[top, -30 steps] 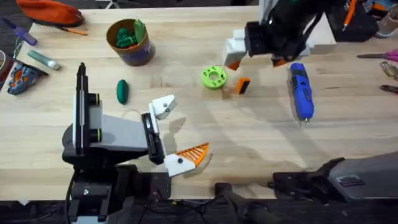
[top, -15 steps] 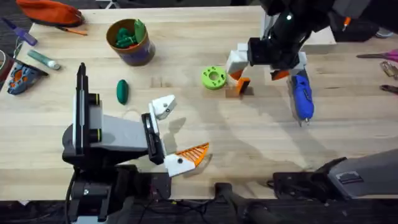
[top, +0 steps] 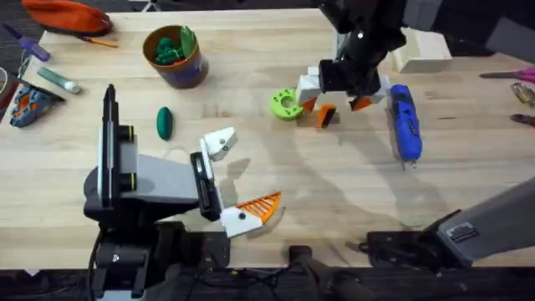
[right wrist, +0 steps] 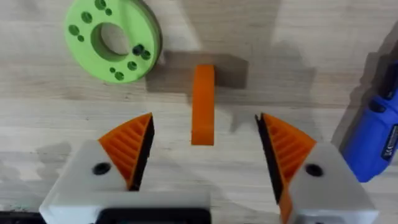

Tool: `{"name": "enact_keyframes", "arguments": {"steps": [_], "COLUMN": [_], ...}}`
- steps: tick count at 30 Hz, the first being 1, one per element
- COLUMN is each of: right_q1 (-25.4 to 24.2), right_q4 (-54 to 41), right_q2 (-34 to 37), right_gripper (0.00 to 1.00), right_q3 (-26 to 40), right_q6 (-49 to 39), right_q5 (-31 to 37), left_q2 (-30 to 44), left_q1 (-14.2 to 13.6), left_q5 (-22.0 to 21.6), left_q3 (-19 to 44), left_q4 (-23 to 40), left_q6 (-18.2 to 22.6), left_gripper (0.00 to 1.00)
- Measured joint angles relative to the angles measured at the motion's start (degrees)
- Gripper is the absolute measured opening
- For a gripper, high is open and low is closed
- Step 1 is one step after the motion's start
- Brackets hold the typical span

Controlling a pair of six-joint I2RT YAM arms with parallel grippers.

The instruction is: Pick up the gripper from the table and insert it into the empty holder that is missing its gripper. Then pick up a screw, insert it into the mounting hole, and use the screwdriver to tighten it. Finally, clean up the table by picking up the vegetable and placing it into the bucket.

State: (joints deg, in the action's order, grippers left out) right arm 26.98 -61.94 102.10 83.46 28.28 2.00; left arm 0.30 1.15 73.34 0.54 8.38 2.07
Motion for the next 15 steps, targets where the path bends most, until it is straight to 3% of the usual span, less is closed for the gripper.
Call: {"name": "enact_keyframes", "arguments": {"steps": [15], "right_q1": [0.0], "right_q4": [4.0], "right_q2": [0.0], "right_gripper": [0.847], "right_q3": [-4.6], "right_q6": [0.0], "right_q5": [0.0], "left_q2": [0.0], "left_q1": [0.0], "left_q5": [0.0], "left_q3": [0.0], "left_q4": [0.0], "left_q6": [0.0], "left_gripper": [0.986]}}
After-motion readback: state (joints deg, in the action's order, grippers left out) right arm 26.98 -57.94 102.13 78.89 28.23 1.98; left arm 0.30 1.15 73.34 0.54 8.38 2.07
